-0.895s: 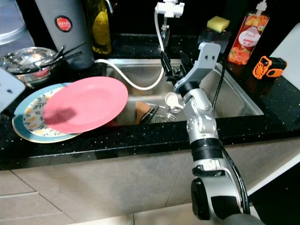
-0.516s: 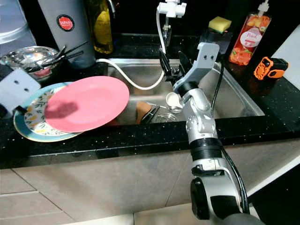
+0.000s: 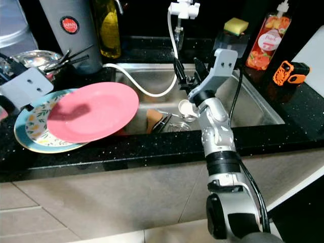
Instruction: Kitchen organization
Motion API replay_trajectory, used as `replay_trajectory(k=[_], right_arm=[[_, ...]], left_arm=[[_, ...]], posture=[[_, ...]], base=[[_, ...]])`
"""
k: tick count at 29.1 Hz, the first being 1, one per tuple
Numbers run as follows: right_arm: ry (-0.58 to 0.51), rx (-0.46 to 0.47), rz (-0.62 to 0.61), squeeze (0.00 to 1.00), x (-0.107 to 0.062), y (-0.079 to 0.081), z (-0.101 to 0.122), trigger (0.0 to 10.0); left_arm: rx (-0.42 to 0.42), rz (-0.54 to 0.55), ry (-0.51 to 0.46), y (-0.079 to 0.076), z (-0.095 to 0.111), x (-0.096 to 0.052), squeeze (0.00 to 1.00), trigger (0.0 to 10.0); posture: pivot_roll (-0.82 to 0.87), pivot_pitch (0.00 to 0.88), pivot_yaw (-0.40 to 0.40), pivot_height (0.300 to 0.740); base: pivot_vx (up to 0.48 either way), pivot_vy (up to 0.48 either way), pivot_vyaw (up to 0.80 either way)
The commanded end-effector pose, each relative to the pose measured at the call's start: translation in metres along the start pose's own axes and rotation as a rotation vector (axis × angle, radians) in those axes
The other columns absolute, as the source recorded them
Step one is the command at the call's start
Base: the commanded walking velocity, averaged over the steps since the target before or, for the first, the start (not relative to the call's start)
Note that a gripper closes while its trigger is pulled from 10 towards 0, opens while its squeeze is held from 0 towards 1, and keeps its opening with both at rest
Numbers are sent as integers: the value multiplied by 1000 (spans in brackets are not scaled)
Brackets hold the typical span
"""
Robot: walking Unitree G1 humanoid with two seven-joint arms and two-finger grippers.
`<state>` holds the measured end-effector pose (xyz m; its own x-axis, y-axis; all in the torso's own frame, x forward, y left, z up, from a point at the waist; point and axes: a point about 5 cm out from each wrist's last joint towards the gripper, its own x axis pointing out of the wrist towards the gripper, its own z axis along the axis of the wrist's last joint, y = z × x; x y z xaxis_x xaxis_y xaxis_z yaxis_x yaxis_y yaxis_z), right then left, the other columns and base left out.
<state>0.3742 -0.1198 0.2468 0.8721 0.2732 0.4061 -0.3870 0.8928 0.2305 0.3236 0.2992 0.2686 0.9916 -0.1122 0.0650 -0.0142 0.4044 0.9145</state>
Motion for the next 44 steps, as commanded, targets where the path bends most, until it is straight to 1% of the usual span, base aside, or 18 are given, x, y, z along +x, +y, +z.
replay_trajectory(k=[1,3,5,6,7,8,9,16,21,22,23,24,29,31,33,36,39,44], right_arm=[[-3,-1,-13,0,-2,-4,2,10000],[-3,-4,-15,0,-3,-5,3,10000],[-3,-7,-15,0,-3,-5,3,10000],[-3,-8,-13,0,-3,-5,4,10000],[-3,-8,-13,0,-3,-5,4,10000],[-4,-10,-12,0,-2,-5,4,10000],[-5,-12,-10,0,-2,-4,5,10000],[-6,-17,-14,0,-4,-6,6,10000],[-2,-16,-15,0,-5,-6,5,10000],[-2,-14,-12,0,-4,-5,5,10000],[-2,-14,-12,0,-4,-5,5,10000],[1,-9,-4,0,-3,-3,4,10000],[3,-6,2,0,-2,-2,3,10000],[6,-4,12,0,-1,1,3,10000],[8,-2,18,0,0,2,2,10000],[8,-2,19,0,0,3,2,10000],[8,-4,19,0,0,3,2,10000],[5,-5,20,0,1,2,3,10000]], left_arm=[[-14,-23,-7,-7,1,4,0,10000],[-40,-18,-11,-9,0,7,0,10000],[-43,-18,-16,-11,0,13,0,9137],[-44,-20,-21,-12,1,16,0,6549],[-44,-20,-21,-12,1,16,0,6549],[-45,-22,-24,-13,1,18,0,4353],[-46,-24,-28,-13,1,19,0,0],[-47,-31,-47,-14,2,20,0,0],[16,14,-103,-7,15,16,0,0],[38,54,-122,-1,21,15,0,2039],[38,54,-122,-1,21,15,0,2039],[11,118,-204,10,41,13,0,10000],[-58,134,-272,14,57,11,0,10000],[-228,81,-363,6,81,9,0,10000],[-328,27,-416,-7,97,7,0,10000],[-355,11,-425,-13,100,7,0,10000],[-369,-7,-428,-26,108,9,0,10000],[-376,3,-436,-25,114,7,0,10000]], posture=[[285,0,-77,740],[281,0,-78,740],[276,0,-80,740],[271,0,-80,740],[271,0,-80,740],[271,0,-80,740],[271,0,-80,740],[263,0,-76,740],[272,0,-80,740],[275,0,-83,740],[275,0,-83,740],[283,0,-91,740],[283,0,-91,740],[295,0,-98,740],[295,0,-98,740],[293,0,-97,740],[287,0,-96,740],[286,0,-95,740]], base=[[0,0,0],[0,0,0],[0,0,0],[0,0,0],[0,0,0],[0,0,0],[0,0,0],[0,0,0],[0,0,0],[0,0,0],[0,0,0],[0,0,0],[0,0,0],[0,0,0],[0,0,0],[0,0,0],[0,0,0],[0,0,0]])
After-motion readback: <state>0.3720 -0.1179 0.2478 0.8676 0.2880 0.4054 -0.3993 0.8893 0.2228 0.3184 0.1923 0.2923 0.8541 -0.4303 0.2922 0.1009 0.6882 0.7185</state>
